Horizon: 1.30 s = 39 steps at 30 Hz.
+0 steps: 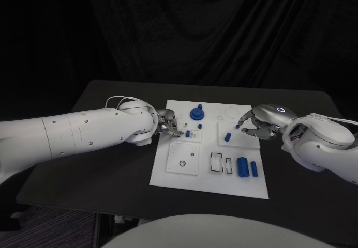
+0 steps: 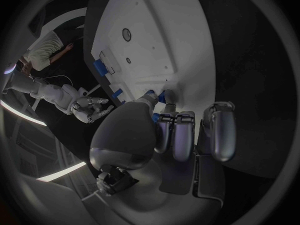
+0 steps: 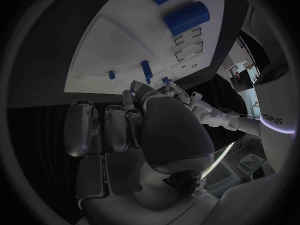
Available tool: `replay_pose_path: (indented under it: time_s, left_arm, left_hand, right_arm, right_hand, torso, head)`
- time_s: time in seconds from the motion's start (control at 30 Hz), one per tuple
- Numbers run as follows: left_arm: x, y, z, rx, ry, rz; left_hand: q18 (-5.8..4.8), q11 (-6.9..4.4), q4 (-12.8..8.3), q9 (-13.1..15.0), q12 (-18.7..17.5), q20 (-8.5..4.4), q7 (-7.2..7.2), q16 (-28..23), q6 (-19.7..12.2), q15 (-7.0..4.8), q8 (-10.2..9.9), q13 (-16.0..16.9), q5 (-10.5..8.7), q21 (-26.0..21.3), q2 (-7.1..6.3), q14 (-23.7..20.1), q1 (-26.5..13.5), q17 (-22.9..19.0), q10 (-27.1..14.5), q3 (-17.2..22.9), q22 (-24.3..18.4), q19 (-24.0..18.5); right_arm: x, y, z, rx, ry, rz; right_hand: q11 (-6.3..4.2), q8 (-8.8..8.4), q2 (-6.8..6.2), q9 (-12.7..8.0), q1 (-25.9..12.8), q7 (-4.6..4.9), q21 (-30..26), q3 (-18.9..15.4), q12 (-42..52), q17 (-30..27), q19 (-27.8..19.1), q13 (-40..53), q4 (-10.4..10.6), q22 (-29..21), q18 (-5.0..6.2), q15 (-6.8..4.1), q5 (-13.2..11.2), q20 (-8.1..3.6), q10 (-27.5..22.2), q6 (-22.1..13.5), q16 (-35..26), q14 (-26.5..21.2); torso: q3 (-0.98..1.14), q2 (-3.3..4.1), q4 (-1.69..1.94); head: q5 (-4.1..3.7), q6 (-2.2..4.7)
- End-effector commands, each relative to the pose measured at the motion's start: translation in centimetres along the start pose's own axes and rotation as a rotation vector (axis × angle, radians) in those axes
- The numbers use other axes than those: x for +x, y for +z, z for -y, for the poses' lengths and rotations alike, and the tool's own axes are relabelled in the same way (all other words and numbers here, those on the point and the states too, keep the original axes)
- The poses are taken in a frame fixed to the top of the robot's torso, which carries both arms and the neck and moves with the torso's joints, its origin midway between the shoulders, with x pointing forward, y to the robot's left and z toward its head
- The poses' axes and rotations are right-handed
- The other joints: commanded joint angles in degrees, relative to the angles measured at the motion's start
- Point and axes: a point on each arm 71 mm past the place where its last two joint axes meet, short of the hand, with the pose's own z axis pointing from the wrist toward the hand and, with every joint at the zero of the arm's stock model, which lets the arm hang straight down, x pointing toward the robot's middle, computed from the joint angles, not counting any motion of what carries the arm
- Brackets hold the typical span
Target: Assemble the parts on the task board
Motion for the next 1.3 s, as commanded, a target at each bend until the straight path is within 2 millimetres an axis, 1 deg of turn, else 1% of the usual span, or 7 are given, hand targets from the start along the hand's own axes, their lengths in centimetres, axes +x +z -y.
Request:
replay_pose_path:
  time_s: [0.03, 0.07, 0.23, 0.3, 0.33, 0.93, 1.3]
  left_arm:
    - [0.5, 0.2, 0.1, 0.025, -0.002, -0.006]
    - [0.4, 0.2, 0.1, 0.030, -0.004, -0.003]
    - [0.4, 0.1, 0.2, 0.043, -0.007, 0.005]
    - [0.4, 0.1, 0.2, 0.046, -0.008, 0.008]
    - [0.4, 0.1, 0.2, 0.046, -0.009, 0.009]
    - [-0.2, -0.2, -0.4, 0.093, -0.050, 0.067]
    - [-1.0, -0.5, -1.6, 0.119, -0.132, -0.069]
  left_hand:
    - [0.54, -0.48, 0.0, 0.4, 0.0, -0.36, -0.46, 0.1, 0.1, -0.41, 0.0, 15.0, 0.18, -0.2, -0.56, 6.0, 0.0, 15.1, 6.0, 2.5, 11.6, 0.5]
    - [0.56, -0.41, -0.1, 0.8, 0.0, -0.37, -0.46, 0.1, 0.1, -0.40, 0.1, 15.0, 0.28, -0.2, -1.02, 6.0, -0.2, 15.1, 6.0, 4.3, 11.5, 0.5]
    - [0.56, -0.48, -1.1, 1.6, 0.0, -0.36, -0.45, 0.1, 0.2, -0.43, 0.5, 15.0, 1.29, -0.3, -2.76, 6.0, -0.5, 15.1, 6.0, 8.6, 11.5, 0.5]
    - [0.58, -0.48, -2.1, 2.0, 0.0, -0.36, -0.41, 0.1, 0.2, -0.42, 0.7, 15.0, 2.53, -0.3, -4.10, 6.0, -1.2, 15.1, 6.0, 11.9, 11.5, 0.4]
    - [0.59, -0.48, -2.4, 2.1, 0.0, -0.36, -0.41, 0.1, 0.4, -0.41, 0.7, 15.0, 2.57, -0.4, -4.43, 6.0, -1.5, 15.1, 6.0, 12.6, 11.5, 0.3]
    - [0.69, -0.72, -5.8, 2.2, 0.0, -0.49, -0.69, 0.1, 2.3, -0.59, 1.0, 15.0, 2.93, -0.8, -7.36, 6.0, -3.5, 15.1, 6.0, 18.2, 11.3, 0.1]
    - [0.58, -0.73, -6.8, 2.2, 0.0, -0.49, -0.77, 0.1, 2.7, -0.57, 1.0, 15.0, 1.96, -0.3, -8.34, 6.0, -3.5, 15.1, 6.0, 18.7, 11.5, 0.2]
  right_arm:
    - [0.1, 0.0, 0.1, 0.013, -0.002, -0.003]
    - [0.1, 0.0, 0.1, 0.013, -0.002, -0.005]
    - [0.1, 0.0, 0.1, 0.014, -0.003, -0.008]
    - [0.1, 0.0, 0.1, 0.014, -0.003, -0.008]
    - [0.1, -0.1, 0.1, 0.014, -0.003, -0.009]
    - [0.2, -0.1, 0.3, 0.021, -0.004, -0.013]
    - [0.2, -0.1, 0.4, 0.029, -0.005, -0.013]
  right_hand:
    - [0.08, -0.13, 0.12, -0.1, -0.6, 0.04, -0.3, 0.0, -0.1, 0.0, 0.2, 6.5, 0.2, 10.6, 0.69, 0.43, 0.3, 0.29, -0.3, 0.4, -0.1, 2.9]
    - [0.08, -0.13, 0.12, -0.1, -0.6, 0.04, -0.3, 0.0, -0.1, 0.0, 0.2, 6.5, 0.2, 10.6, 0.69, 0.43, 0.3, 0.29, -0.3, 0.4, -0.1, 2.9]
    - [0.01, -0.07, 0.06, -0.1, -0.3, -0.03, -0.3, 0.2, -0.2, -0.1, 0.2, 6.4, -0.1, 10.6, 0.70, 0.38, 0.4, 0.27, -0.4, 0.6, -0.2, 2.8]
    - [0.01, -0.07, 0.06, -0.1, -0.3, -0.03, -0.3, 0.2, -0.2, -0.1, 0.2, 6.4, -0.1, 10.6, 0.70, 0.38, 0.4, 0.27, -0.4, 0.6, -0.2, 2.8]
    - [0.01, -0.07, 0.06, -0.1, -0.3, -0.03, -0.3, 0.2, -0.2, -0.1, 0.2, 6.4, -0.1, 10.6, 0.70, 0.38, 0.4, 0.27, -0.4, 0.6, -0.2, 2.8]
    - [0.00, -0.06, 0.04, -0.1, -0.2, -0.04, -0.5, 0.3, -0.3, -0.2, 0.2, 6.4, -0.2, 10.5, 0.72, 0.36, 0.4, 0.26, -0.4, 0.6, -0.3, 2.8]
    - [0.00, -0.06, 0.01, -0.1, -0.2, -0.04, -0.5, 0.3, -0.3, -0.3, 0.2, 6.3, -0.3, 10.5, 0.73, 0.35, 0.4, 0.26, -0.4, 0.7, -0.3, 2.8]
  torso:
    - [0.00, 0.00, -0.01]
    - [0.00, -0.02, 0.01]
    - [0.01, 0.00, 0.00]
    - [0.00, 0.01, -0.02]
    - [0.01, 0.01, -0.02]
    - [0.00, 0.01, 0.05]
    - [-0.02, -0.07, -0.04]
  head:
    - [0.01, -0.01]
    - [0.01, -0.01]
    - [0.02, -0.01]
    - [0.08, -0.01]
    - [0.07, -0.01]
    - [-0.29, -0.01]
    - [-0.25, -0.01]
